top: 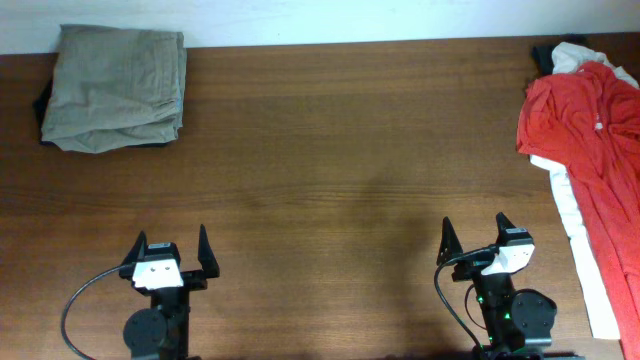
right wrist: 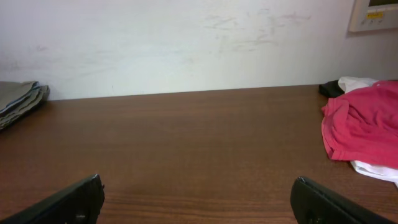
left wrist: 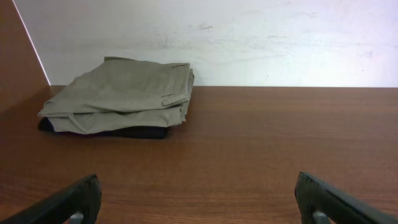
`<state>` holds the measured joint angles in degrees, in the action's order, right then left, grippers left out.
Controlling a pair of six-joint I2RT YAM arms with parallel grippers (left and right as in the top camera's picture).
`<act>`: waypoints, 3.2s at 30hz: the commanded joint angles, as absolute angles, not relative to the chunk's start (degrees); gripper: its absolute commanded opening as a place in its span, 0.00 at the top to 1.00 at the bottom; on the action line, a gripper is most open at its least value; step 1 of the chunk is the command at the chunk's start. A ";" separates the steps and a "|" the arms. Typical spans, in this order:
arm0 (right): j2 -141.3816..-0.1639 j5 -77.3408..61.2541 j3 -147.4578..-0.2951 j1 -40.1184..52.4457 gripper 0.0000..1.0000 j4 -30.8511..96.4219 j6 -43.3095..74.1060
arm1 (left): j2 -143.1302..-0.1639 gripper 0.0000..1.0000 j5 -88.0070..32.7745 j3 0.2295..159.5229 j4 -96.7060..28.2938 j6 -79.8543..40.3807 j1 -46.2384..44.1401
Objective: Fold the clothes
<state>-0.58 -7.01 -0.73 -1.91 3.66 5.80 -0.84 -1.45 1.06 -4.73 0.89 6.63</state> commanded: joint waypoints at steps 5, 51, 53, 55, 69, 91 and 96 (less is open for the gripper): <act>-0.47 -9.15 -0.32 -2.28 0.01 2.74 7.94 | -0.67 0.01 -1.06 0.51 -4.67 1.74 6.98; -132.55 11.16 -108.29 -18.59 0.14 33.98 -16.29 | -0.67 0.01 -1.06 0.51 -4.67 1.74 6.98; -132.92 10.22 -108.27 -18.61 0.20 35.51 -16.25 | -0.67 0.01 -1.06 0.51 -4.67 1.74 6.98; -132.94 6.59 -108.27 -18.61 0.32 37.60 -16.05 | -0.67 0.01 -1.06 0.51 -4.67 1.74 6.98; -139.57 3.03 -107.87 -19.20 0.53 42.57 -16.03 | -0.67 0.01 -1.06 0.51 -4.67 1.74 6.98; -103.68 -1.54 -108.47 -3.97 0.96 42.00 -11.53 | -0.67 0.01 -1.06 0.51 -4.67 1.74 6.98; -102.54 -6.98 -108.44 21.32 0.96 37.93 -9.96 | -0.67 0.01 -1.04 0.51 -4.67 1.74 6.98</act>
